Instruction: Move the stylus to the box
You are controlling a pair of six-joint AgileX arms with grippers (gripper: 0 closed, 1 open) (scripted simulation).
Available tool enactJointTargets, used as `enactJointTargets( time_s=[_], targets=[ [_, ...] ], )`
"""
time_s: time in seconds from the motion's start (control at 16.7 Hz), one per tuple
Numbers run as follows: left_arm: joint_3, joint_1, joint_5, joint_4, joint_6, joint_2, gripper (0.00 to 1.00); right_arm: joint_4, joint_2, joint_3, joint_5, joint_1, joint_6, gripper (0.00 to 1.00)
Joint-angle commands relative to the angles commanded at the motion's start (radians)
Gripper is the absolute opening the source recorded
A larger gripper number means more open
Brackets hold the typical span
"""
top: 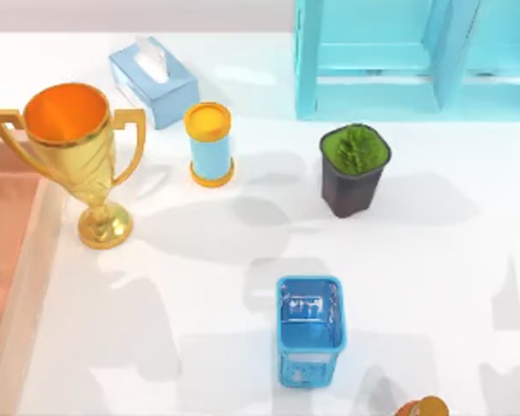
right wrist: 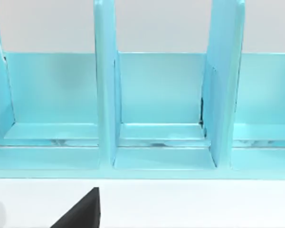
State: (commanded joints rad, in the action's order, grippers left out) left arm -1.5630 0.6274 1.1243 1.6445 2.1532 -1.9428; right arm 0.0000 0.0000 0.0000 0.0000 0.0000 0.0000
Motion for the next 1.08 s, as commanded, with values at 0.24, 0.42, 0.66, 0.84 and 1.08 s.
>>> enactJointTargets(
  time_s=[0.24, 0.42, 0.66, 0.84, 1.08],
  targets=[
    [0.091, -0.021, 0.021, -0.075, -0.050, 0.030, 0.00, 0.000, 0.000, 0.000, 0.000, 0.000, 0.000, 1.00],
    [0.182, -0.047, 0.033, -0.150, -0.094, 0.057, 0.00, 0.000, 0.000, 0.000, 0.000, 0.000, 0.000, 1.00],
    [0.235, -0.063, 0.040, -0.202, -0.124, 0.079, 0.00, 0.000, 0.000, 0.000, 0.000, 0.000, 0.000, 1.00],
    [0.235, -0.063, 0.040, -0.202, -0.124, 0.079, 0.00, 0.000, 0.000, 0.000, 0.000, 0.000, 0.000, 1.00],
    [0.235, -0.063, 0.040, -0.202, -0.124, 0.079, 0.30, 0.000, 0.000, 0.000, 0.000, 0.000, 0.000, 1.00]
  ],
)
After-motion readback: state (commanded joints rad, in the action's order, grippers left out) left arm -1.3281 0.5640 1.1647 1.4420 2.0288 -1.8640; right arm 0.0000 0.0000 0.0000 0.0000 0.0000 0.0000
